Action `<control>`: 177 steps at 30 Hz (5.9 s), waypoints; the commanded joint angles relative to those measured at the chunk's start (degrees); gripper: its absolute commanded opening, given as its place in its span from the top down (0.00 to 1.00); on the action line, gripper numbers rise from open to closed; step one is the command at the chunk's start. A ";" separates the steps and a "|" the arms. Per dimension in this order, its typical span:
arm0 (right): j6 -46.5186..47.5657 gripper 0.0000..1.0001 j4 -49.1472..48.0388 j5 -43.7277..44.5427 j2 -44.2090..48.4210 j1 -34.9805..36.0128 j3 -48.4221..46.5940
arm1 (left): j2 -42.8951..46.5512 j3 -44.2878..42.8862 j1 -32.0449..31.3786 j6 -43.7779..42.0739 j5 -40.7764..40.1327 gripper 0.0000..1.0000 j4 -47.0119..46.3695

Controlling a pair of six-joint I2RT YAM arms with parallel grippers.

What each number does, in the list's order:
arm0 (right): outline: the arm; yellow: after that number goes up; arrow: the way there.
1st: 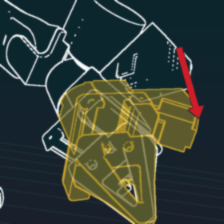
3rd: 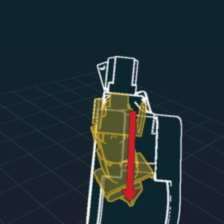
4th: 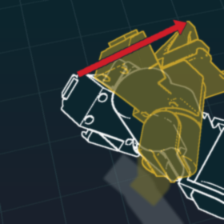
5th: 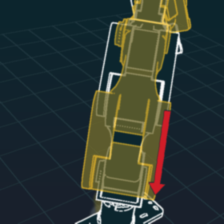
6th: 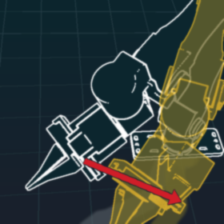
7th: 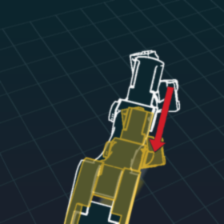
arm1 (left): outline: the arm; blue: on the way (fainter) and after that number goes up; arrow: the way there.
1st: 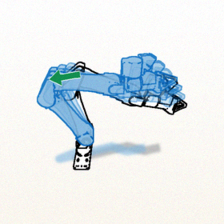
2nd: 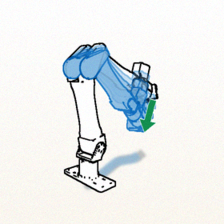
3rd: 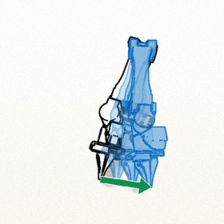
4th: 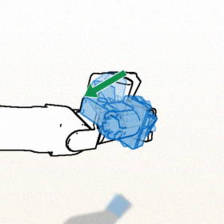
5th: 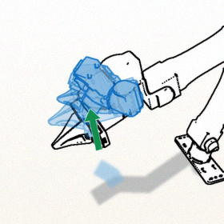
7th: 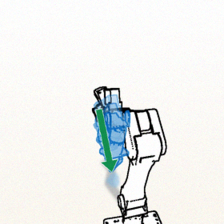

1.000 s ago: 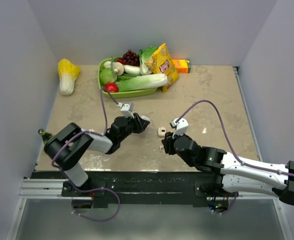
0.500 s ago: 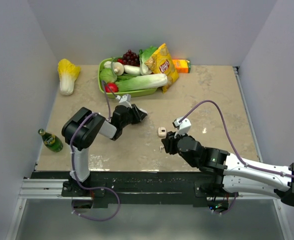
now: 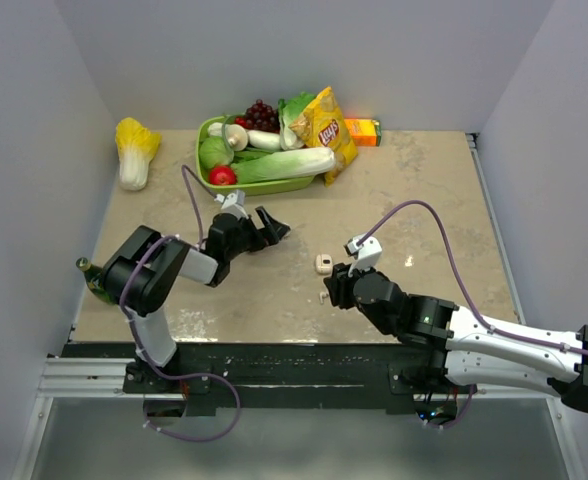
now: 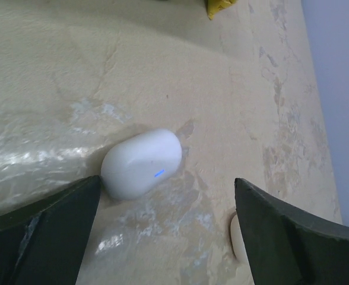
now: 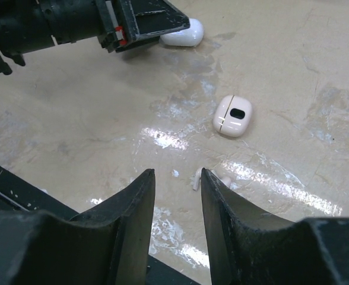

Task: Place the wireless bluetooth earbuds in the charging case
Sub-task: Place the charging case at the center of the board, then adjust the charging case at the center of the board, then pick up the charging case at the center of the board.

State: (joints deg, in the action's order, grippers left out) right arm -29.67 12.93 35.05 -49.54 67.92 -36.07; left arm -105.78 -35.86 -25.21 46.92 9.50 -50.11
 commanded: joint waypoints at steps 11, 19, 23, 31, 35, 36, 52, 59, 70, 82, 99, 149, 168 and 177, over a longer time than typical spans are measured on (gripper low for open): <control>-1.36 0.53 -0.45 9.06 -0.47 0.02 0.48 | 24.88 9.92 -9.05 -1.57 -29.85 0.00 29.98; -5.56 0.37 -4.49 6.89 -4.24 -3.04 3.38 | 35.46 22.39 -10.56 3.70 -20.75 0.00 13.21; -5.93 0.45 -8.26 -1.99 -8.55 -11.13 4.78 | 37.66 22.41 -10.82 4.50 -18.38 0.00 16.86; -6.10 0.72 -15.29 -5.25 -23.48 -17.82 2.77 | 42.57 30.75 -10.91 6.87 -12.93 0.00 9.25; -5.75 0.86 -16.36 -5.34 -29.38 -18.96 0.22 | 46.88 35.14 -10.91 10.30 -13.98 0.00 6.09; -5.66 0.87 -16.36 -5.17 -30.43 -19.31 -0.65 | 47.85 37.24 -10.82 10.74 -14.07 0.00 5.38; -2.67 0.99 -21.28 -12.11 -40.11 -20.72 -3.30 | 52.09 39.64 -10.74 13.64 -15.30 0.00 6.43; -1.88 0.99 -21.81 -13.86 -42.74 -20.64 -5.58 | 49.44 40.60 -10.82 13.73 -13.72 0.00 2.30; -0.83 0.99 -21.63 -15.63 -47.67 -20.72 -10.42 | 49.44 39.20 -10.74 11.45 -13.10 0.00 5.10; -0.57 0.76 -10.57 -8.68 -12.80 -20.64 -3.56 | 35.83 19.61 -11.96 -4.36 -13.80 0.00 23.10; 2.34 0.54 -5.63 -8.68 3.57 -20.64 0.74 | 15.62 -12.81 -20.13 -20.54 -15.81 0.00 37.78; 2.25 0.54 -2.73 -9.65 7.44 -20.64 0.65 | -10.85 -34.54 -28.49 -23.80 -33.22 0.18 55.29; 1.72 0.54 -2.29 -9.38 7.61 -20.64 0.83 | -9.54 -32.26 -28.49 -24.33 -32.08 0.22 56.08; 1.46 0.54 -1.85 -9.38 7.79 -20.64 0.65 | -9.10 -30.59 -28.49 -24.24 -31.03 0.77 53.98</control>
State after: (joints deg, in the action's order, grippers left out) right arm -27.64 10.92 24.53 -42.68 47.22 -35.44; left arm -114.45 -69.08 -53.54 23.38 -22.31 0.80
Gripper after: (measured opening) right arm 0.459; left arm 0.610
